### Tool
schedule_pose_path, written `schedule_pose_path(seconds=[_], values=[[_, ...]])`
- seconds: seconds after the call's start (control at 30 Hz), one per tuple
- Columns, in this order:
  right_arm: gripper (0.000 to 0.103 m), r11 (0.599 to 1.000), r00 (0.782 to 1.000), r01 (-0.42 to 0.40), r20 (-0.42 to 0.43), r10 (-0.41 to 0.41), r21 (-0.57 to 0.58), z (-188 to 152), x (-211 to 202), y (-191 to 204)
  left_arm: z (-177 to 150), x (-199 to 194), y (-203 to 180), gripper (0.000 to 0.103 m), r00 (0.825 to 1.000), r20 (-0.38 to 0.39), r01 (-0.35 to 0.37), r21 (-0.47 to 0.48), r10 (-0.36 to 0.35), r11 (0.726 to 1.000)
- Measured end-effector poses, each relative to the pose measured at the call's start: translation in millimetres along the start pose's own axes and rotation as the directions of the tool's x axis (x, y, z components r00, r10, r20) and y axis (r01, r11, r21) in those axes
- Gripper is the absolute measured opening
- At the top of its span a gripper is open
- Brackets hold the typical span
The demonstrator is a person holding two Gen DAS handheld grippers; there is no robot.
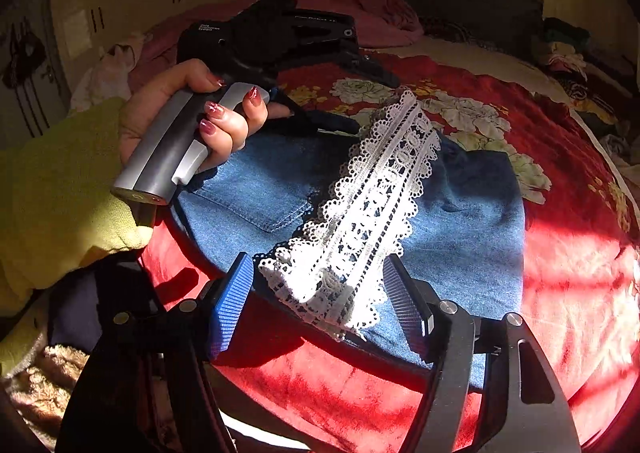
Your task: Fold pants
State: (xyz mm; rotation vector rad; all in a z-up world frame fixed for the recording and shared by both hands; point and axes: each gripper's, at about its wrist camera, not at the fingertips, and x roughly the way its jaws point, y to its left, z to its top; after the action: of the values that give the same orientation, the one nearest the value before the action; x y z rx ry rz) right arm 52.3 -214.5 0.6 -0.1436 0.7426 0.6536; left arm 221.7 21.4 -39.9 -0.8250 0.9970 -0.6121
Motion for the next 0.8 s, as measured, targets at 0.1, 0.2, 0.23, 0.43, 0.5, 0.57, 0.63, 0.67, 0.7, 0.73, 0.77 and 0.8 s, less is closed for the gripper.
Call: schedule_pose_path(seconds=[0.1,0.2,0.23,0.43,0.5,0.57,0.63,0.67,0.7,0.73,0.77,0.8], values=[[0.066,0.995,0.997,0.075,0.020,-0.076,0.071,-2,-12,-29,3,8,-1,0.063,1.000,-0.009,-0.020,0.003,0.020,1.000],[0.066,0.979,0.992,0.122,0.000,-0.124,0.161,-9,-12,-54,1,20,-5,0.063,0.999,-0.040,-0.013,0.006,0.013,1.000],[0.066,0.974,0.992,0.125,-0.008,-0.125,0.189,-10,-9,-60,0,24,-8,0.063,0.999,-0.047,-0.002,0.012,0.002,1.000],[0.067,0.976,0.992,0.124,-0.057,-0.116,0.182,-15,8,-64,-7,40,-28,0.009,0.977,-0.024,-0.206,0.134,0.211,0.969],[0.070,0.980,0.993,0.115,-0.056,-0.107,0.163,-17,13,-59,-5,27,-33,0.009,0.982,0.030,-0.188,0.173,0.186,0.967],[0.079,0.980,0.990,0.126,-0.087,-0.114,0.151,-20,24,-56,-3,29,-30,0.010,0.964,0.052,-0.265,0.224,0.260,0.938],[0.079,0.981,0.987,0.130,-0.108,-0.115,0.145,-24,33,-53,-1,41,-17,0.016,0.941,-0.001,-0.330,0.213,0.338,0.919],[0.079,0.981,0.987,0.132,-0.109,-0.116,0.145,-27,35,-52,-1,44,-10,0.021,0.935,-0.009,-0.346,0.208,0.355,0.915],[0.080,0.980,0.987,0.131,-0.110,-0.115,0.148,-29,36,-51,-3,43,-9,0.024,0.937,0.001,-0.341,0.217,0.349,0.915],[0.080,0.980,0.988,0.128,-0.110,-0.112,0.152,-30,35,-51,-5,40,-10,0.026,0.940,0.014,-0.335,0.227,0.340,0.915],[0.080,0.980,0.988,0.125,-0.109,-0.108,0.158,-31,33,-52,-6,36,-11,0.035,0.939,0.032,-0.340,0.227,0.343,0.912],[0.079,0.979,0.989,0.121,-0.107,-0.104,0.166,-31,30,-54,-8,31,-13,0.042,0.940,0.045,-0.341,0.223,0.339,0.913]])
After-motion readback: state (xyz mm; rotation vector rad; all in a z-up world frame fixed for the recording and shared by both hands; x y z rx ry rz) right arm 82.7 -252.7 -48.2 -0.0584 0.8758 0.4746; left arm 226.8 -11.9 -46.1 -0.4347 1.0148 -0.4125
